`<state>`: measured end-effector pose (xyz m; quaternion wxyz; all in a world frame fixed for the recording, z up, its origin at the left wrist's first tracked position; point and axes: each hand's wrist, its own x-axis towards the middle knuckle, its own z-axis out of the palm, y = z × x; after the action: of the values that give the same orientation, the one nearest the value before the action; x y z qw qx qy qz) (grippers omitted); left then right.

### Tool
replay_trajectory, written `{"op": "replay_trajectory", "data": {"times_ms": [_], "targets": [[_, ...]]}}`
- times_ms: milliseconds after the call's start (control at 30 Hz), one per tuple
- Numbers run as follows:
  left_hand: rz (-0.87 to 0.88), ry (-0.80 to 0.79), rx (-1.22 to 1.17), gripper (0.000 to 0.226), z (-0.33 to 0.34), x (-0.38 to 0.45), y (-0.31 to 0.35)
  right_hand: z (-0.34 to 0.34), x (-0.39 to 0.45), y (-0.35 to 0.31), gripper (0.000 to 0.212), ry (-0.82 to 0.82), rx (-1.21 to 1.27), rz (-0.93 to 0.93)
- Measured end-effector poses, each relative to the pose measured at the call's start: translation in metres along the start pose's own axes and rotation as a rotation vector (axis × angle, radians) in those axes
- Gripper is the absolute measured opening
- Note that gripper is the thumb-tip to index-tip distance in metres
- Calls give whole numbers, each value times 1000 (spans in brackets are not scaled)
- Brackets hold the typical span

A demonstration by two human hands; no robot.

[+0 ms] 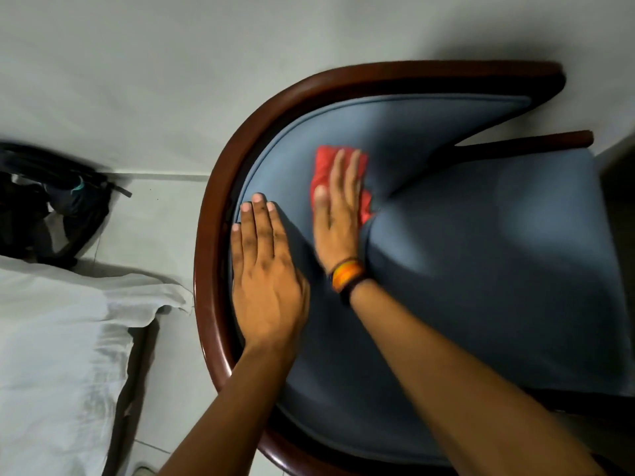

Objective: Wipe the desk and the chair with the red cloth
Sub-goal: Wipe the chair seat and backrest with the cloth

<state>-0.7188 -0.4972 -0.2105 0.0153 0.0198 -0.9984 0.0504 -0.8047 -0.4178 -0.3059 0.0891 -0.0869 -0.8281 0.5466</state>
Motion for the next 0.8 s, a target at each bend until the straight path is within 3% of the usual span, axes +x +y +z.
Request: {"op": "replay_trajectory", "data": {"times_ms": [67,167,267,333,433,500,600,667,733,800], "targets": [[-9,-8,-30,77,-2,0,1,-16,-61,-1,60,-298,-7,-112],[4,-35,-20,79,-3,0,0,-72,-136,6,58,-627,-23,-88],[1,-51,-48,82,-9,0,1,-148,-168,5,55,-944,-128,-78],[1,-72,-74,82,-14,1,2,-190,-171,6,53,-1071,-251,-73],[-12,-98,-141,72,-23,0,4,-239,-157,8,51,-1104,-358,15],[-33,-155,-302,62,-29,-6,20,-259,-139,8,42,-984,-178,248],[-159,-543,-884,60,-64,-21,66,-282,-109,-11,40,-682,359,674],[-166,-849,-1154,68,-96,-30,94,-294,-100,-36,54,-645,721,878],[-135,-979,-1254,71,-119,-38,108,-311,-102,-67,69,-670,818,854],[-91,-929,-1321,63,-138,-44,111,-330,-112,-90,70,-635,822,758]]}}
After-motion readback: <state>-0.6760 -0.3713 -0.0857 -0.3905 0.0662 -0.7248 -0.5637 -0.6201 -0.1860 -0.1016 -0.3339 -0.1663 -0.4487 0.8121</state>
